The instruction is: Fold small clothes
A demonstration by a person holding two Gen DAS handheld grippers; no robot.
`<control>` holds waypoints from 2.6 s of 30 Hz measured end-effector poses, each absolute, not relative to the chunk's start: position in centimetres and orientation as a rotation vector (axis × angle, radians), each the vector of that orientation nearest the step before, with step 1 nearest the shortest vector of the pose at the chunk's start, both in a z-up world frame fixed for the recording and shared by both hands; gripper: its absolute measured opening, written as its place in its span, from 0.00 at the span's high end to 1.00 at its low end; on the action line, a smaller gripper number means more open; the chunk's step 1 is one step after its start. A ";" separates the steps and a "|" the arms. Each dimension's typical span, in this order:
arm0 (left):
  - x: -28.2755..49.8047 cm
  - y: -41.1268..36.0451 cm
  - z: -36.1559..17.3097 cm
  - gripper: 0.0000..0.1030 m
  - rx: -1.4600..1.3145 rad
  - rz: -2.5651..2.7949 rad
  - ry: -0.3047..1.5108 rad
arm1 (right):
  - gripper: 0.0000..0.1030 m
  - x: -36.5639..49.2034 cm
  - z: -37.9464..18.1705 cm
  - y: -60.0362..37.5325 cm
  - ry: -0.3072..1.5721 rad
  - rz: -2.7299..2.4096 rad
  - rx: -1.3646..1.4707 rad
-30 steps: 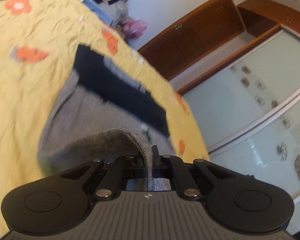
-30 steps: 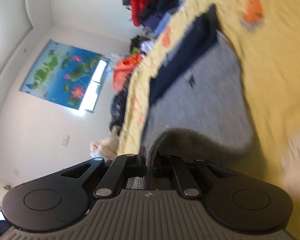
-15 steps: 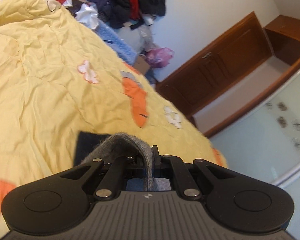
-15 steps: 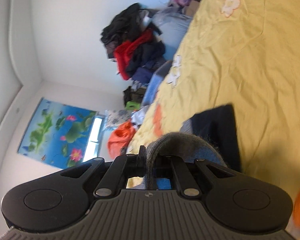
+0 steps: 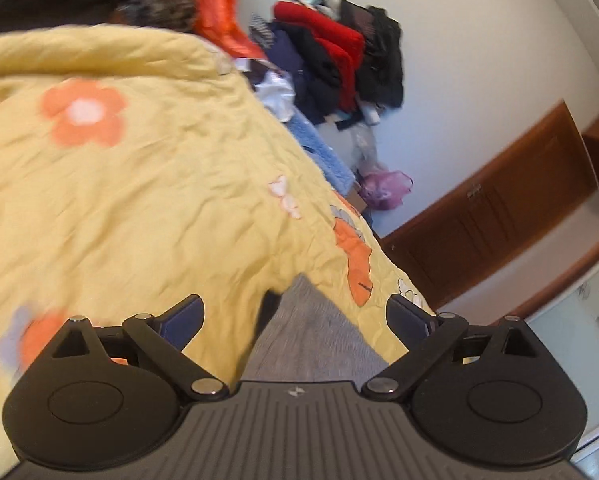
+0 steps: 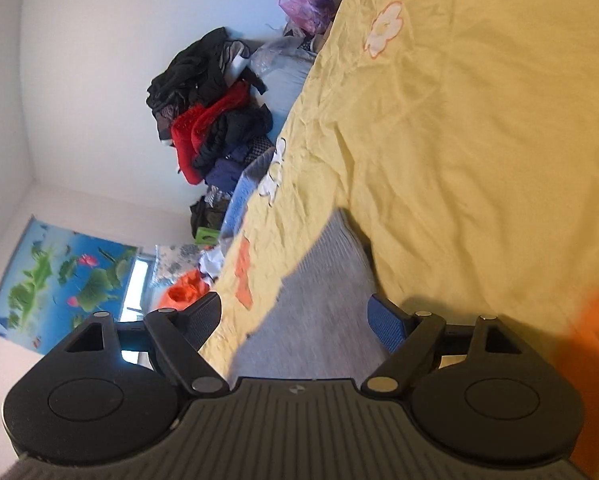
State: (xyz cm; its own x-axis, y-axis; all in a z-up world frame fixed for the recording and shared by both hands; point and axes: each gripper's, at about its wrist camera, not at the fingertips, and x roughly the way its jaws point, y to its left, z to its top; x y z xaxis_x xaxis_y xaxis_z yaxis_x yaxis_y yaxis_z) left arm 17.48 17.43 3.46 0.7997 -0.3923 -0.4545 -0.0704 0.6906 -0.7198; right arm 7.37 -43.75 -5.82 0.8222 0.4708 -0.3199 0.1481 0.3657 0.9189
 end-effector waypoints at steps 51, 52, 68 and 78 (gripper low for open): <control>-4.4 17.8 -1.8 0.96 -0.810 -0.131 0.762 | 0.89 -12.7 -6.2 -36.4 0.693 0.178 1.046; -4.5 18.2 -2.2 0.96 -0.819 -0.119 0.776 | 0.89 -13.2 -6.8 -36.3 0.707 0.165 1.037; -3.8 17.4 -4.0 0.94 -0.949 -0.093 0.731 | 0.47 -9.0 -7.8 -36.0 0.646 0.162 1.265; -4.3 18.9 -4.7 0.92 -1.065 -0.137 0.777 | 0.60 -9.8 -7.7 -36.3 0.644 0.002 1.213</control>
State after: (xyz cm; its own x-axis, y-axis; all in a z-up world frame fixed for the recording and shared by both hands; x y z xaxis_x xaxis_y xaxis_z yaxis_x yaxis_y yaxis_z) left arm -4.26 18.94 -4.74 0.7316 -0.4568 -0.5061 -0.2565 0.5034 -0.8251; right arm -9.83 -36.26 -7.71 0.8232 0.3346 -0.4586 0.3314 0.3726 0.8668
